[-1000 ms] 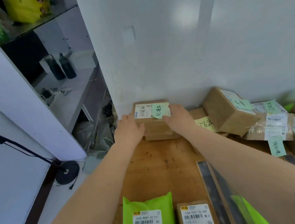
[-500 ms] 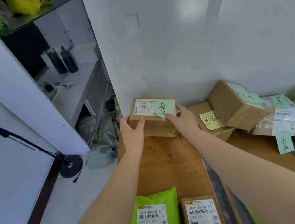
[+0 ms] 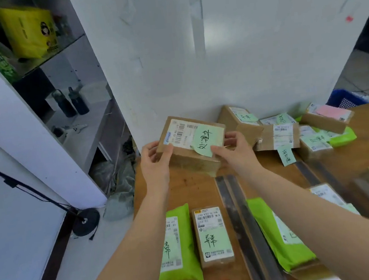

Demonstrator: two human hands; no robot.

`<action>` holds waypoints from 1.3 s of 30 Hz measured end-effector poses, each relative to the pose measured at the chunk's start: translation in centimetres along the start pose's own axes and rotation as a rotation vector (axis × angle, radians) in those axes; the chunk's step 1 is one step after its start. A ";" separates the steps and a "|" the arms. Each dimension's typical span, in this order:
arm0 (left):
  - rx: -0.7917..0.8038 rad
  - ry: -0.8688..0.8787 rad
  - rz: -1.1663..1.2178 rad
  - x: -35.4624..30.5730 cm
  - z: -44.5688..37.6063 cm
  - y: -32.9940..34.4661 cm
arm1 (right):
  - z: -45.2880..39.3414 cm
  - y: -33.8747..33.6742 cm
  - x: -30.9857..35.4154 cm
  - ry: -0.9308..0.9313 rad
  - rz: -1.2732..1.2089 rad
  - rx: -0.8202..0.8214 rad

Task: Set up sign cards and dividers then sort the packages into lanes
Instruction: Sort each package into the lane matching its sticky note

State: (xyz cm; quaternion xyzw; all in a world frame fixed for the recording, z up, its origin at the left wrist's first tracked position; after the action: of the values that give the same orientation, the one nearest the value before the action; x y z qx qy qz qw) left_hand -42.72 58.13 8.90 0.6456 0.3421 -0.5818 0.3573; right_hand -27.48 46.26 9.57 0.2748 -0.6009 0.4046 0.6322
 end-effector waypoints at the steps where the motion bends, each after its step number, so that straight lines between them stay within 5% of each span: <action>1: 0.021 0.011 -0.005 -0.7 1.0 0.8 | 1.4 -1.3 0.2 0.002 -0.011 -0.001; 6: 0.139 0.038 0.008 -3.4 6.5 5.8 | 9.8 -8.7 0.2 -0.024 -0.051 -0.067; 12: 0.358 0.037 0.056 -5.2 14.4 14.7 | 20.3 -14.8 -1.7 0.136 -0.162 0.241; 17: 0.469 -0.013 0.160 -4.2 21.2 21.1 | 28.5 -20.0 -4.3 0.132 -0.269 0.116; 21: 0.436 -0.252 0.246 -1.7 27.4 24.9 | 34.3 -22.4 -7.1 0.122 -0.285 -0.049; 23: 0.552 -0.307 0.208 -0.8 30.6 26.5 | 36.6 -23.7 -8.3 0.097 -0.293 -0.162; 27: 0.737 -0.238 0.093 -0.6 34.6 29.2 | 39.6 -25.6 -9.8 0.089 -0.285 -0.260; 39: 0.681 -0.254 0.097 0.6 34.9 36.6 | 40.9 -33.0 -11.8 0.108 -0.199 -0.344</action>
State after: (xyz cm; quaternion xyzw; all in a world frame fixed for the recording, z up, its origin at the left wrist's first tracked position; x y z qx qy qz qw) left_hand -28.95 9.40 8.23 0.6656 0.0507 -0.7203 0.1887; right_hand -21.11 -7.23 7.76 0.1988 -0.5964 0.2459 0.7378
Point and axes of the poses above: each hand's wrist, its own z-axis away from the middle knuckle, its own y-axis out of the palm, x = y × z, the point moved 3 cm from there along -z, towards the middle knuckle, and after that the axes turned 15 degrees about x, right-handed, at the moved point
